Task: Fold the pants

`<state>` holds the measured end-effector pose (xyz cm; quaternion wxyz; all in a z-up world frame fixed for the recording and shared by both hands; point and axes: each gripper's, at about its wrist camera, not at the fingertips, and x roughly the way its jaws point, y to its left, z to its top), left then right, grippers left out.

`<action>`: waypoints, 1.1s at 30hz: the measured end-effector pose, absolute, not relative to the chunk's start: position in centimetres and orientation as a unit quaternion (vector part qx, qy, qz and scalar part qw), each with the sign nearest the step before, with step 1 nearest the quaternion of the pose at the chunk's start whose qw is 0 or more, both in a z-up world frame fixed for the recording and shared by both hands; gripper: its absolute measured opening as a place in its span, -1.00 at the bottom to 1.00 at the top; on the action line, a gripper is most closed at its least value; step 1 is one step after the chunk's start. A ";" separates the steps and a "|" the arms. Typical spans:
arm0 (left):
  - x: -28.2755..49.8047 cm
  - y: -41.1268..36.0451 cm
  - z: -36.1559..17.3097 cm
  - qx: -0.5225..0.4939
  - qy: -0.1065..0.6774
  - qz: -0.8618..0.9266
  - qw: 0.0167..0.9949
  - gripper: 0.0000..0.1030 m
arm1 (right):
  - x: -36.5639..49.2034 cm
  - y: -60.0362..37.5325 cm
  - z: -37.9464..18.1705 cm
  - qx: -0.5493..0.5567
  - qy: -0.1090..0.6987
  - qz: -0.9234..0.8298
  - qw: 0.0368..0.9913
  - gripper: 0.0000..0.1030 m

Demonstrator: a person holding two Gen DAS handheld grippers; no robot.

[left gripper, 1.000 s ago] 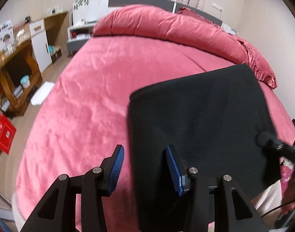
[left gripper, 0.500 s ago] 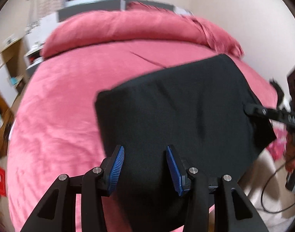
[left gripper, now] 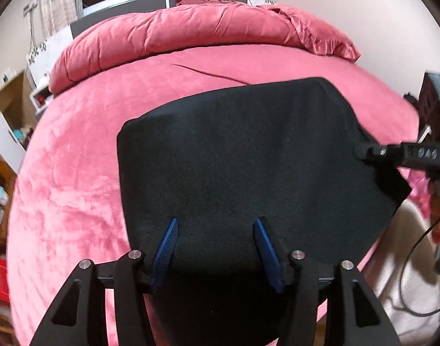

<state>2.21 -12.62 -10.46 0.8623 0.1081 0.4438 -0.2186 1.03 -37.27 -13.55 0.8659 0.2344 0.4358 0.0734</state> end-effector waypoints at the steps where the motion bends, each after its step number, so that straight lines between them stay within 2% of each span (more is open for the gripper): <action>1: 2.2 -13.1 -11.0 0.128 0.447 -0.217 0.858 0.12 | 1.2 -37.2 -14.0 0.230 0.441 0.070 0.865 -0.70; 4: 1.6 -13.8 -10.5 0.156 0.438 -0.223 0.857 0.06 | 1.3 -37.6 -14.3 0.253 0.449 0.060 0.855 -0.63; 5: 1.6 -13.7 -10.1 0.152 0.440 -0.231 0.854 0.06 | 1.1 -37.8 -13.6 0.253 0.447 0.046 0.857 -0.50; 7: 1.8 -13.0 -8.4 0.123 0.433 -0.247 0.858 0.01 | 0.6 -38.1 -11.5 0.228 0.432 -0.007 0.873 -0.40; 10: 3.0 -11.6 -6.3 0.078 0.401 -0.218 0.886 0.01 | 0.0 -37.7 -7.9 0.219 0.392 -0.001 0.893 -0.40; 13: 5.4 -11.0 -6.0 0.024 0.412 -0.194 0.890 0.01 | 0.5 -35.0 -6.1 0.172 0.378 0.016 0.909 -0.36; 18: 8.9 -12.0 -7.9 0.027 0.445 -0.184 0.876 0.01 | 4.9 -29.9 -8.4 0.090 0.411 0.055 0.906 -0.33; 23: 10.9 -13.1 -11.1 0.080 0.451 -0.159 0.874 0.02 | 8.4 -30.3 -12.2 0.084 0.447 0.026 0.890 -0.34; 26: 11.2 -13.7 -12.2 0.092 0.440 -0.160 0.879 0.10 | 9.0 -31.3 -13.2 0.105 0.447 0.018 0.888 -0.46; 27: 11.4 -14.1 -12.7 0.099 0.443 -0.159 0.877 0.12 | 8.9 -31.7 -13.5 0.110 0.444 0.014 0.889 -0.58; 32: 11.6 -14.9 -13.8 0.112 0.416 -0.151 0.890 0.15 | 9.5 -33.3 -15.3 0.144 0.418 0.001 0.897 -0.96; 33: 11.3 -14.8 -13.7 0.112 0.412 -0.152 0.891 0.14 | 9.5 -33.4 -15.2 0.154 0.413 0.005 0.898 -0.97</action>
